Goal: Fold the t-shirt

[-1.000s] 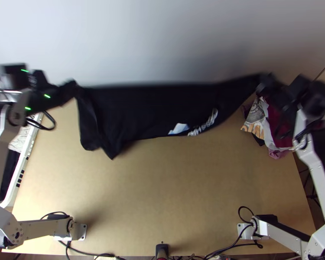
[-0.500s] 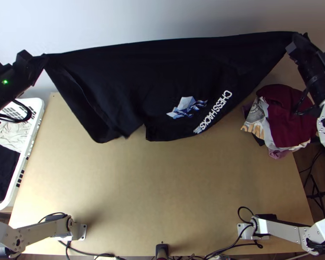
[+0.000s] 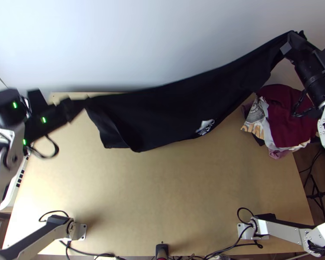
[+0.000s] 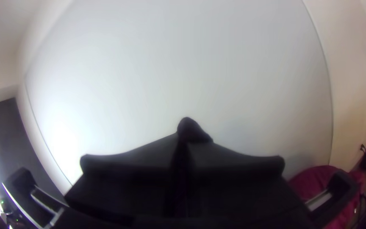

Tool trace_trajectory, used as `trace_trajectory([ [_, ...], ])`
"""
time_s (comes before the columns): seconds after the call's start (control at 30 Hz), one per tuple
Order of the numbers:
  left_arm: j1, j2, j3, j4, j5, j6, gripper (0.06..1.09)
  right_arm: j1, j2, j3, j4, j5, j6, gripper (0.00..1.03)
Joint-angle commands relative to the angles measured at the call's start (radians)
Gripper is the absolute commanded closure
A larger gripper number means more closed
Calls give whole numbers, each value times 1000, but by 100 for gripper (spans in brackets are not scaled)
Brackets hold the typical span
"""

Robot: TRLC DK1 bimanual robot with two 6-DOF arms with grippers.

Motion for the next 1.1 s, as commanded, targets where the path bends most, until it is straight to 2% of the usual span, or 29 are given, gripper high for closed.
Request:
trace_trajectory([
  [0.0, -160, -165, -110, -85, 70, 101, 105, 3, -20, -13, -13, 2, -18, 100],
  [0.1, -172, -214, -65, -98, 115, 118, 105, 15, -48, 7, -19, -20, -1, 100],
  [0.33, -103, -265, 107, -79, 190, 96, 105, 20, -83, 267, -207, -198, 56, 100],
  [0.53, -11, -282, 252, -57, 189, 47, 105, 13, -138, 431, -336, -230, 80, 100],
  [0.8, 130, -305, 285, 67, 184, -60, 105, -11, -212, 507, -336, -244, 79, 100],
  [0.93, 190, -306, 308, 84, 172, -112, 105, -31, -235, 523, -284, -242, 91, 100],
  [1.07, 225, -308, 306, 96, 159, -123, 105, -114, -263, 530, -183, -242, 132, 100],
])
